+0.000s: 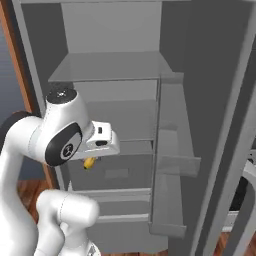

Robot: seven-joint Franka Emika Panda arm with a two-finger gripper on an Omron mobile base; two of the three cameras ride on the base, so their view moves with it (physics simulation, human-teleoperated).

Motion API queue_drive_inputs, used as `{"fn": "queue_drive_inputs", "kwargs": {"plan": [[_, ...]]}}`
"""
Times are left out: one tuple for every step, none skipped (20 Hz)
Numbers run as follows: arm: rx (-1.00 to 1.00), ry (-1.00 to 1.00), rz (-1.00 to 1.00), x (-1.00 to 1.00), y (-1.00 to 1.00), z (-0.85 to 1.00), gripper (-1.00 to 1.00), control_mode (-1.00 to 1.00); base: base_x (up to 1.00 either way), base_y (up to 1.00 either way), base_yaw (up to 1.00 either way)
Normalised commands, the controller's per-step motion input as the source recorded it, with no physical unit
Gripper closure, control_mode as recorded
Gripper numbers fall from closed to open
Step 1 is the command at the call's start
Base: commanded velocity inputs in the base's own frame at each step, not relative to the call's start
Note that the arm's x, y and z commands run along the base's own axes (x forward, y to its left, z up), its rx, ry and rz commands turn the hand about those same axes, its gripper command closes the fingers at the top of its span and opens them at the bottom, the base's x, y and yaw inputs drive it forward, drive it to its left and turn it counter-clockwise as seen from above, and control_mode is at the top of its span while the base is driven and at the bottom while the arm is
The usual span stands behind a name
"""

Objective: Retrieve the pear and banana from the fridge and place them into the bowl on the dining table.

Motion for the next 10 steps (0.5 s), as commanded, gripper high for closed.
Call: {"fn": "queue_drive_inputs", "kwargs": {"plan": [[0.00, 0.00, 0.00, 0.00, 0.00, 0.00, 1.00, 1.00, -1.00, 0.19, 0.00], [0.00, 0.00, 0.00, 0.00, 0.00, 0.00, 1.00, 1.00, -1.00, 0.27, 0.00], [0.00, 0.00, 0.00, 0.00, 0.00, 0.00, 1.00, 1.00, -1.00, 0.38, -0.03], [0.00, 0.00, 0.00, 0.00, 0.00, 0.00, 1.00, 1.00, -1.00, 0.56, -0.04], [0.00, 0.00, 0.00, 0.00, 0.00, 0.00, 1.00, 1.00, -1.00, 0.62, -0.05], [0.00, 0.00, 0.00, 0.00, 0.00, 0.00, 1.00, 1.00, -1.00, 0.72, -0.06], [0.00, 0.00, 0.00, 0.00, 0.00, 0.00, 1.00, 1.00, -1.00, 0.79, -0.08], [0.00, 0.00, 0.00, 0.00, 0.00, 0.00, 1.00, 1.00, -1.00, 0.84, -0.09], [0.00, 0.00, 0.00, 0.00, 0.00, 0.00, 1.00, 1.00, -0.99, 0.85, -0.10], [0.00, 0.00, 0.00, 0.00, 0.00, 0.00, 1.00, 1.00, -0.96, 0.85, -0.11]]}}
